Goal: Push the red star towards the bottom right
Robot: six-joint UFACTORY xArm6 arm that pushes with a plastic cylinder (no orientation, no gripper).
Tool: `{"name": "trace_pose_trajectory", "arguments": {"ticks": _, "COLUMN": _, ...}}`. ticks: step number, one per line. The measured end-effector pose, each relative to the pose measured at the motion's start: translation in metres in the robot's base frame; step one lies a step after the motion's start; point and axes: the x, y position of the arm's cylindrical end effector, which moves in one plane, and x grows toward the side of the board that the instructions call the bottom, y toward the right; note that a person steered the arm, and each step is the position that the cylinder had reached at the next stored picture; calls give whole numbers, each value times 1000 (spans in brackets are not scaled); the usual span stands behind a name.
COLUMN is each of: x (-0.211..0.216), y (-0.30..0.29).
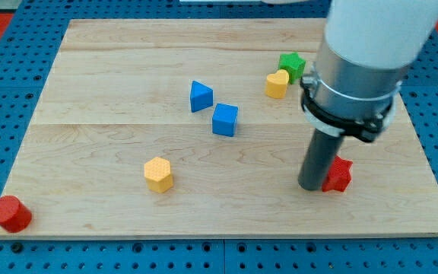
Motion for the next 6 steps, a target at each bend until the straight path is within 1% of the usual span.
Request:
{"name": "trace_pose_trajectory", "arguments": {"ticks": 1, "x": -28, "y": -10}}
{"name": "trace_pose_trajectory", "arguments": {"ticks": 2, "x": -33, "y": 3}}
{"name": "trace_pose_trajectory", "arguments": {"ticks": 3, "x": -23, "y": 3}}
{"name": "trace_pose_trajectory", "arguments": {"ticks": 4, "x": -8, "y": 24}}
{"name": "trace_pose_trajectory", "arguments": {"ticks": 5, "x": 0, "y": 56}}
{"name": "trace_pose_trajectory", "arguments": {"ticks": 6, "x": -3, "y": 74}}
